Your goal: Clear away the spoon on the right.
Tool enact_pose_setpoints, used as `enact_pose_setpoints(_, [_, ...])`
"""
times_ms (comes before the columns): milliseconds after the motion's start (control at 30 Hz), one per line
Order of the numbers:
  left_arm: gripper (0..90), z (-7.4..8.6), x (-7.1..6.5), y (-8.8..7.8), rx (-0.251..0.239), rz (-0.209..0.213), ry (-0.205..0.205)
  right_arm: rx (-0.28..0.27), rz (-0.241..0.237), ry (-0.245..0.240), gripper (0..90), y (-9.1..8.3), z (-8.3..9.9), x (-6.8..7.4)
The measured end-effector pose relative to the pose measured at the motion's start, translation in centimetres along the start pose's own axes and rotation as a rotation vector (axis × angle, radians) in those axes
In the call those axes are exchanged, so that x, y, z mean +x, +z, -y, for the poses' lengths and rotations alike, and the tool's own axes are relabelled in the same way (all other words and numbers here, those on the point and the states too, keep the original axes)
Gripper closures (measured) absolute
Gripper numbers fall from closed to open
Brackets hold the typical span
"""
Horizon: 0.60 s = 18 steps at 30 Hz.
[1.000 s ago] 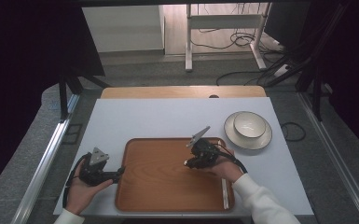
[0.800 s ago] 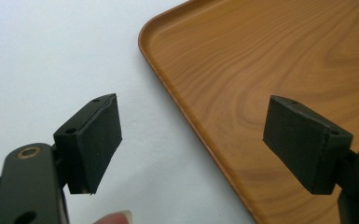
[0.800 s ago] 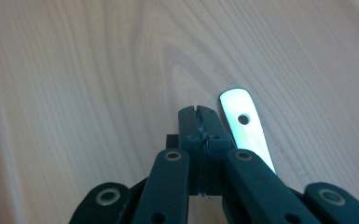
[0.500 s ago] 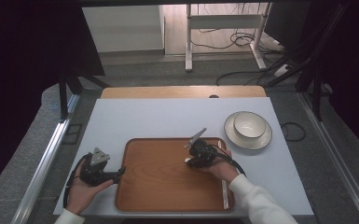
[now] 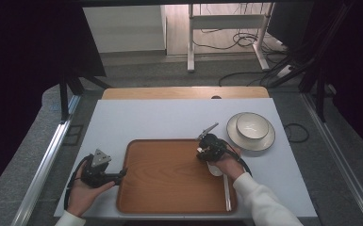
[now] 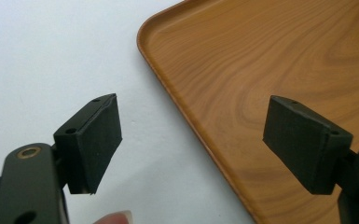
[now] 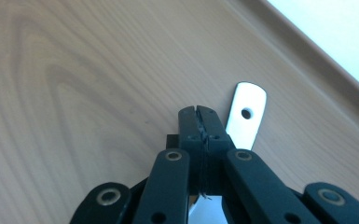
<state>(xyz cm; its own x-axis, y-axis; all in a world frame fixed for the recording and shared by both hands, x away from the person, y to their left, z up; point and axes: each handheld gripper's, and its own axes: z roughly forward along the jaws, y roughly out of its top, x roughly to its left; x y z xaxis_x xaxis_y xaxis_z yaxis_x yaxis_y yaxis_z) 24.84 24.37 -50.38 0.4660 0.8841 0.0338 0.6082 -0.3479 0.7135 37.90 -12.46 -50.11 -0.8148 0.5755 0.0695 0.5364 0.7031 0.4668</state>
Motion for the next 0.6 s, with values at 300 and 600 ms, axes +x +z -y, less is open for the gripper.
enact_pose_setpoints(300, [19.0, 0.0, 0.0, 0.0, -0.002, 0.0, -0.001, -0.018, 0.037, 0.043, 89.6, -0.7, 0.5, -1.4])
enact_pose_setpoints(600, [19.1, 0.0, 0.0, 0.0, -0.001, 0.001, 0.0, -0.016, 0.057, 0.074, 89.6, -1.1, 1.0, -2.3])
